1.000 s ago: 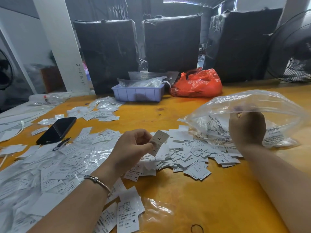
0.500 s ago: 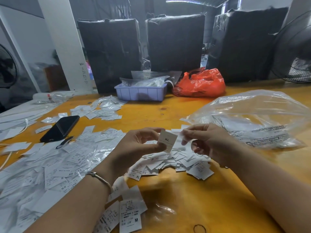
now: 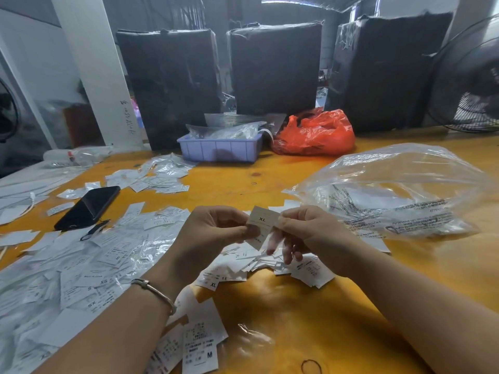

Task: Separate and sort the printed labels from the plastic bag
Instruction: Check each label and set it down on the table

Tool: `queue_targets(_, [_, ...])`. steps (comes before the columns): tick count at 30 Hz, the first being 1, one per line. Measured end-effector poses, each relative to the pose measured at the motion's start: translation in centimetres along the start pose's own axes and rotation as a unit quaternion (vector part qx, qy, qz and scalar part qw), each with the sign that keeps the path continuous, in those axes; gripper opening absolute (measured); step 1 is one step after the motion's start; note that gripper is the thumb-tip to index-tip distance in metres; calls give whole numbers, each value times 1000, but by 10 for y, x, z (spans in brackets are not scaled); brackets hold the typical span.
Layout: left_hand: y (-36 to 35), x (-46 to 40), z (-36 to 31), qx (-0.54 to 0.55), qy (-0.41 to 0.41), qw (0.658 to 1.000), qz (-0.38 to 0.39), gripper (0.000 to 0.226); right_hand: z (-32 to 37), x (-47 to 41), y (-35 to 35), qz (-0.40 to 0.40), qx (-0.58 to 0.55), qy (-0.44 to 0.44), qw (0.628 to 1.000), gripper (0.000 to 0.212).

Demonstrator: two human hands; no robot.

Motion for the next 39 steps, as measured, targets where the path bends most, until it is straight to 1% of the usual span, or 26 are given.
queue_targets(2, [2, 0, 3, 19, 22, 1000, -6, 28, 3, 0, 1, 3, -20, 12, 1000, 39])
queue_targets(4, [5, 0, 7, 38, 57, 998, -7, 26, 6, 1, 2, 11, -17, 26, 999, 42])
queue_targets(6, [6, 1, 9, 64, 87, 994, -9, 20, 8, 3, 3, 19, 13, 47, 999, 34])
queue_targets(9, [4, 2, 8, 104, 107, 989, 4, 7, 9, 4, 3, 2, 33, 72, 997, 27])
queue_targets(12, [2, 2, 5, 118, 107, 987, 25, 12, 10, 4, 6, -21, 9, 80, 997, 25])
queue_targets(16, [-1, 4, 4, 104, 104, 988, 46, 9, 10, 4, 8, -36, 10, 80, 996, 14])
queue_targets(18, [-2, 4, 3, 80, 99, 991, 50, 6, 11, 5, 7, -57, 9, 85, 995, 11])
queue_targets(20, [-3, 4, 2, 50, 85, 994, 54, 11, 16, 8, 11, -107, -6, 112, 988, 5])
queue_targets(22, [-3, 3, 1, 27, 68, 996, 53, 15, 23, 13, 14, -132, 7, 146, 980, 20])
queue_targets(24, [-3, 2, 2, 19, 56, 997, 52, 16, 29, 17, 10, -123, 73, 164, 976, 30])
queue_targets(26, [-3, 2, 2, 25, 45, 997, 55, 19, 29, 19, 3, -124, 153, 164, 967, 27])
queue_targets(27, [-3, 3, 1, 25, 41, 997, 56, 20, 29, 19, 2, -133, 168, 165, 963, 20])
queue_targets(28, [-3, 3, 1, 21, 37, 998, 54, 21, 30, 19, 3, -145, 154, 171, 962, 11])
queue_targets(29, [-2, 2, 0, 15, 31, 998, 45, 23, 30, 18, 6, -160, 119, 178, 964, 5])
queue_targets(31, [2, 1, -1, 2, 11, 1000, 8, 25, 28, 17, 20, -212, 21, 182, 960, 9])
queue_targets(33, [9, 0, -4, -3, -19, 999, -39, 25, 25, 19, 34, -262, -39, 183, 947, 7])
queue_targets(34, [12, -1, -6, -4, -31, 998, -56, 24, 23, 20, 39, -274, -49, 181, 943, 4])
queue_targets(37, [13, 0, -9, 5, -46, 997, -65, 26, 17, 19, 43, -279, -26, 175, 944, 32])
queue_targets(38, [12, 0, -10, 10, -48, 997, -62, 27, 18, 18, 41, -276, 0, 173, 945, 35])
queue_targets(39, [11, 0, -10, 15, -48, 997, -59, 30, 18, 16, 38, -270, 29, 167, 948, 32])
Point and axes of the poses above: each hand's wrist, its own x-axis away from the middle knuckle, its own y-axis out of the back of the hand, z = x × y, the point moved 5 cm from there along -x, towards the middle knuckle, and after that the axes turned 13 degrees about -y, right-handed, at the moved point
